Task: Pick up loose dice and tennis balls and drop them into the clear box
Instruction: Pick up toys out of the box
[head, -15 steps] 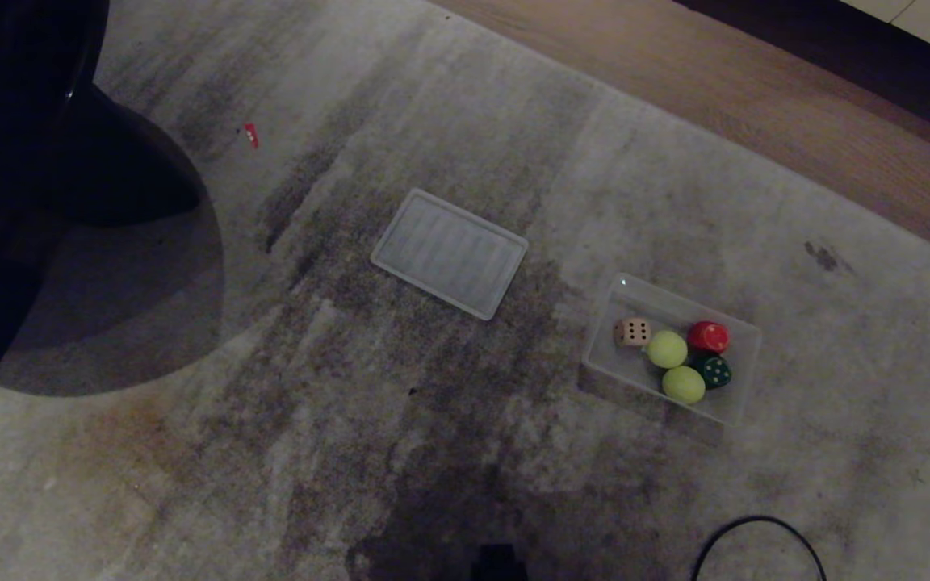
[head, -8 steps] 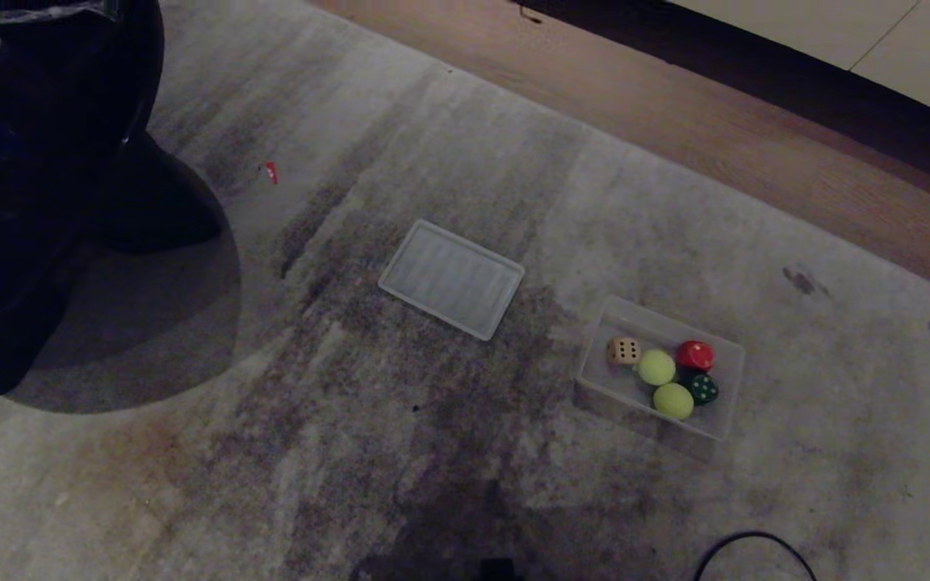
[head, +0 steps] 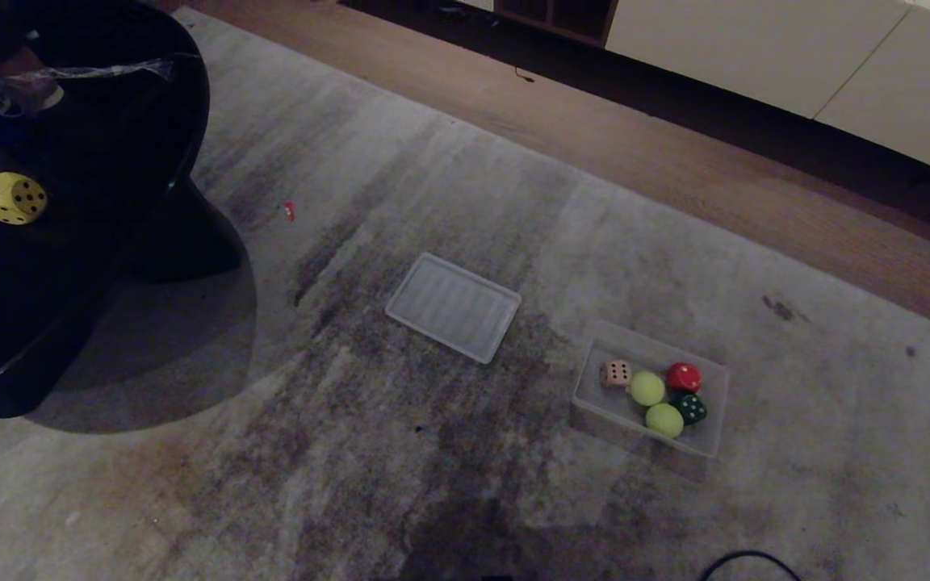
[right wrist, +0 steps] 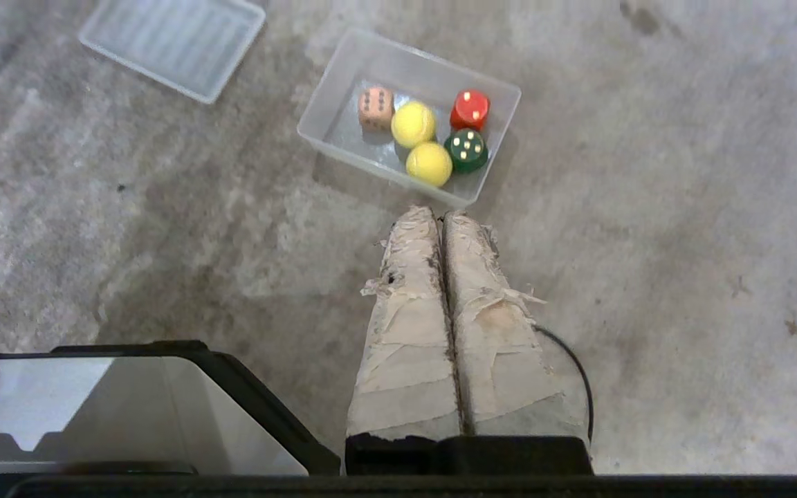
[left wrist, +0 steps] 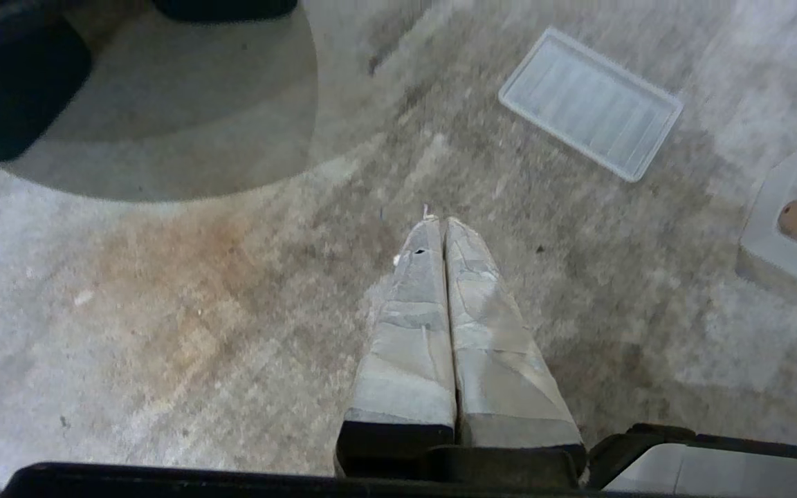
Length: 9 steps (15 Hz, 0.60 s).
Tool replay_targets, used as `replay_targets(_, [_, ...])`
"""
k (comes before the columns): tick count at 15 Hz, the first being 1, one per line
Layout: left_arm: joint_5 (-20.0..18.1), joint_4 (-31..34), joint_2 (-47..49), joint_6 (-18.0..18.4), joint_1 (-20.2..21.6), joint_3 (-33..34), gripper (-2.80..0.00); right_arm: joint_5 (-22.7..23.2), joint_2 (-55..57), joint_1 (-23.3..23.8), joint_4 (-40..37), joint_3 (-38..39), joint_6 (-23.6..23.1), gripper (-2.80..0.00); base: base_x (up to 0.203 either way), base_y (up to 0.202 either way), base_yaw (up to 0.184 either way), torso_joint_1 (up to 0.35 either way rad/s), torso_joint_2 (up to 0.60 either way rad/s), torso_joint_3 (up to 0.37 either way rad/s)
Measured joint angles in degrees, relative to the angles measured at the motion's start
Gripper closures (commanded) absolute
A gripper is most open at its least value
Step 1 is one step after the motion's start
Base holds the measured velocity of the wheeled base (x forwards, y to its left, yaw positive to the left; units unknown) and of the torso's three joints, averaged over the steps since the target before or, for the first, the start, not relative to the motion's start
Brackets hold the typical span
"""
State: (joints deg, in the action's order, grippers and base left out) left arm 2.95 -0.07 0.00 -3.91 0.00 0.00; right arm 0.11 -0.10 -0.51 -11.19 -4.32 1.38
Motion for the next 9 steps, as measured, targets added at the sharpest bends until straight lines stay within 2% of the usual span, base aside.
replay_targets(9, [-0.01, 0.00, 0.00, -0.09, 0.00, 0.00, 0.00, -0.01, 0.02, 0.00, 0.04, 0.00, -0.01, 0.00, 0.000, 0.000, 0.000, 0.004, 0.00, 0.199])
